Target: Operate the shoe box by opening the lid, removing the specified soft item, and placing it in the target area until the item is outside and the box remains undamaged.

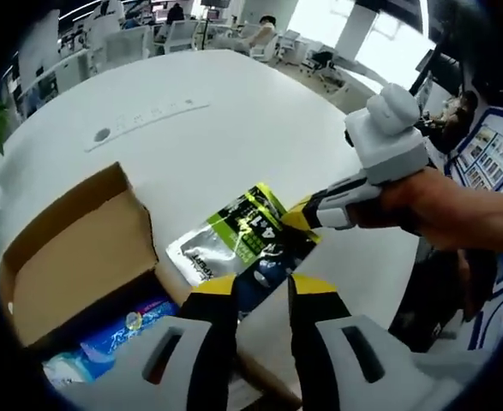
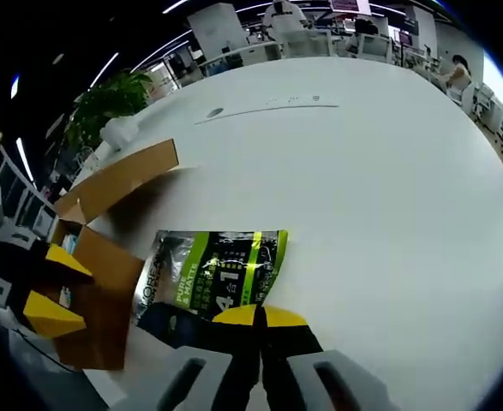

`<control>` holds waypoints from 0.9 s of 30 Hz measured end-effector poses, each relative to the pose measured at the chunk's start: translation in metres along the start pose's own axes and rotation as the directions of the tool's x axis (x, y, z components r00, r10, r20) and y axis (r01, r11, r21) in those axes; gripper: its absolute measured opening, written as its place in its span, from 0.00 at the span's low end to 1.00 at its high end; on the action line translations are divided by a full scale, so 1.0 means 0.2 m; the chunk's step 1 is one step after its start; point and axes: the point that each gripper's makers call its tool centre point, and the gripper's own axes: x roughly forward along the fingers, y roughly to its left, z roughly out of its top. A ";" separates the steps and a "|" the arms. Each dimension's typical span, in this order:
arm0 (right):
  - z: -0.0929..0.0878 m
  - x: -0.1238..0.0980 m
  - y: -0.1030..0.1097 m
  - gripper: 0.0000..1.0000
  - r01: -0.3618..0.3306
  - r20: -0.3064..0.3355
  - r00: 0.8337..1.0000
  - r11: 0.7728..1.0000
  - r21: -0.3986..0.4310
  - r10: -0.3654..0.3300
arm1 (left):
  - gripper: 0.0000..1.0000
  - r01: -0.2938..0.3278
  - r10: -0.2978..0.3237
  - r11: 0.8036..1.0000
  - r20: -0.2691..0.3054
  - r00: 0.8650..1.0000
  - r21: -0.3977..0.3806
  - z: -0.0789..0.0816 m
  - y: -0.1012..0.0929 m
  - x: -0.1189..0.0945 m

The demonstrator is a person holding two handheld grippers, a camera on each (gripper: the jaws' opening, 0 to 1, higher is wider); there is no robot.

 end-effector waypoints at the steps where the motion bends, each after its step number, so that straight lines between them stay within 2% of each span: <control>1: 0.00 0.00 0.00 0.00 0.000 0.000 1.000 1.000 -0.002 0.000 | 0.24 0.004 -0.004 1.000 0.015 1.000 -0.001 0.01 0.00 -0.01; 2: 0.00 0.00 0.01 0.00 -0.001 0.000 1.000 1.000 -0.003 0.001 | 0.25 0.005 -0.005 1.000 0.019 1.000 -0.013 0.00 0.01 -0.03; 4: 0.00 0.01 0.01 0.00 0.000 -0.001 1.000 1.000 -0.006 0.000 | 0.27 0.030 -0.027 0.998 0.062 0.998 -0.051 0.02 0.01 -0.05; 9: -0.03 0.02 0.03 0.00 0.006 -0.014 1.000 1.000 -0.021 -0.006 | 0.33 0.034 -0.032 0.999 0.080 0.996 -0.023 0.00 0.03 -0.12; 15: -0.03 0.01 0.02 0.00 0.002 -0.017 1.000 1.000 -0.015 -0.002 | 0.35 0.041 -0.037 0.999 0.116 0.993 -0.031 -0.01 0.07 -0.17; 27: -0.03 0.01 0.02 0.00 0.014 -0.012 1.000 0.998 -0.056 -0.015 | 0.36 0.034 -0.030 0.999 0.131 0.991 -0.023 -0.03 0.11 -0.22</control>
